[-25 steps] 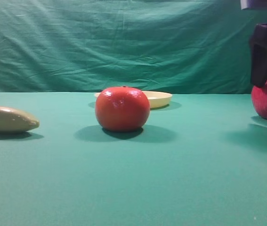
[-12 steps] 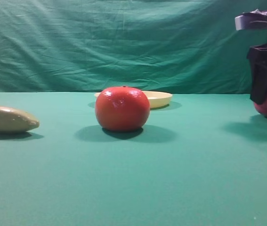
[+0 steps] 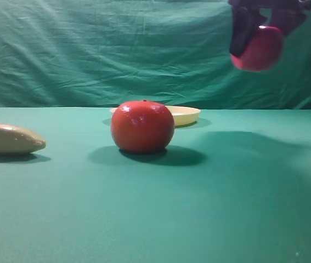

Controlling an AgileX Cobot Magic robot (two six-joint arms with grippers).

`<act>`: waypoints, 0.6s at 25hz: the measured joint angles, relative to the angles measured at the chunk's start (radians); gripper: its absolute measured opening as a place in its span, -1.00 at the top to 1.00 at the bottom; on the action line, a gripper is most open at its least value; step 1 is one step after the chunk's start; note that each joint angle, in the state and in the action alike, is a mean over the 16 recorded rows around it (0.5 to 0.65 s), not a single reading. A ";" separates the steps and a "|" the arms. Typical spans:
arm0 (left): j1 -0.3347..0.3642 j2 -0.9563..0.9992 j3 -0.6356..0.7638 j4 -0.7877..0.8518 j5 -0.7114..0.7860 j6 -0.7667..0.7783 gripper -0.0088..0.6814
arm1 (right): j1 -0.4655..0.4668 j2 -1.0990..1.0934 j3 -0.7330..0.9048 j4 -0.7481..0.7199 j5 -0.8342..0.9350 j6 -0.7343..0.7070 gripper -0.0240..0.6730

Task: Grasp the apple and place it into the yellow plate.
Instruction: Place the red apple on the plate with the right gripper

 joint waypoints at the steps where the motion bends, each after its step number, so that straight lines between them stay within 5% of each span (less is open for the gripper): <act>1: 0.000 0.000 0.000 0.000 0.000 0.000 0.52 | 0.012 0.025 -0.025 0.000 -0.005 0.000 -0.53; 15: 0.000 0.000 0.000 0.000 0.000 0.000 0.52 | 0.074 0.316 -0.251 0.009 -0.098 -0.001 -0.53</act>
